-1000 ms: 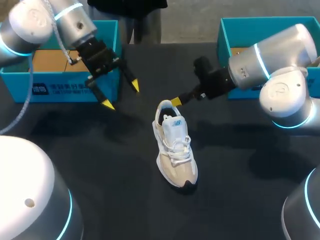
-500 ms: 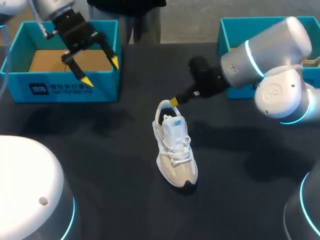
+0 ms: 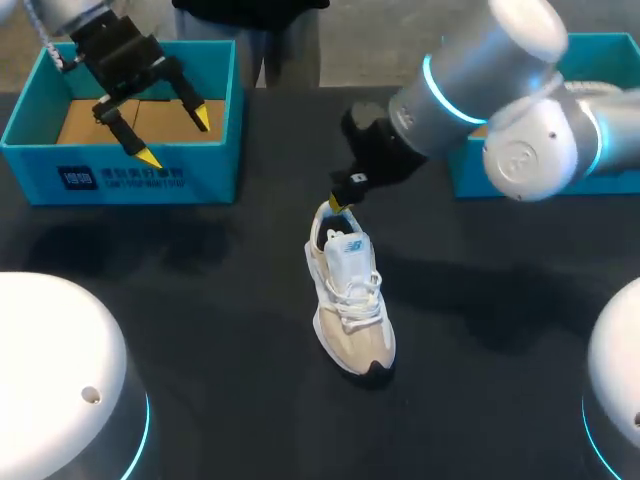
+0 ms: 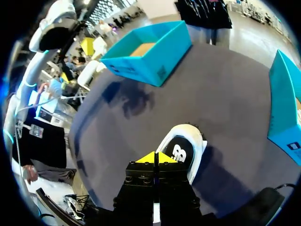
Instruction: Take the shoe out of the shoebox, open the shoe tongue, remove and reinsert the insole, then place the shoe into the shoebox
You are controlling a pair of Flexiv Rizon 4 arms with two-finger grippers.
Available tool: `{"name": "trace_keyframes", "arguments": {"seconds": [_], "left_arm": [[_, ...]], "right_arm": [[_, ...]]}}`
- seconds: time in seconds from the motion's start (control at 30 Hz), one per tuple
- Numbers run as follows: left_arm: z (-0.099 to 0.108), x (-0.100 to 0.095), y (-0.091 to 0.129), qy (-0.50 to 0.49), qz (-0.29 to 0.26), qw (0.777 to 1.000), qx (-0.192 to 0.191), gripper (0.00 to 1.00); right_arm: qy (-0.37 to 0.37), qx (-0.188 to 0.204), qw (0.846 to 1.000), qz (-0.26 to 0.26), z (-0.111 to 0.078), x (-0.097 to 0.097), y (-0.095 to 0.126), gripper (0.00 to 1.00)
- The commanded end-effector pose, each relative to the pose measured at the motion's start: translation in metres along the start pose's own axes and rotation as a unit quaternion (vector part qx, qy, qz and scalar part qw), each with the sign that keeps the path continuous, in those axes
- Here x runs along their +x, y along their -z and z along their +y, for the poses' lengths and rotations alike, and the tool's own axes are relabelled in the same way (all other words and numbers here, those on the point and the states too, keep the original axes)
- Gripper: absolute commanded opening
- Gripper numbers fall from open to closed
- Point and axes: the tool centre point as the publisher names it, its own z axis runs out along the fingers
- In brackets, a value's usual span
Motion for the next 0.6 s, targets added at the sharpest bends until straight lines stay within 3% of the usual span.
{"name": "trace_keyframes", "arguments": {"seconds": [0.03, 0.23, 0.6], "left_arm": [[0.0, 0.002, 0.01, 0.002, 0.001, 1.0, -0.001, 1.0], [0.002, 0.001, 0.032, 0.001, -0.008, 1.0, -0.013, 1.0], [0.013, -0.004, 0.057, -0.019, 0.0, 1.0, -0.016, 1.0]], "right_arm": [[-0.01, 0.034, 0.988, -0.148, 0.0, 0.005, 0.001, 0.0], [-0.045, 0.055, 0.982, -0.172, -0.014, 0.007, 0.002, 0.0], [-0.045, 0.055, 0.982, -0.172, -0.014, 0.007, 0.002, 0.0]]}}
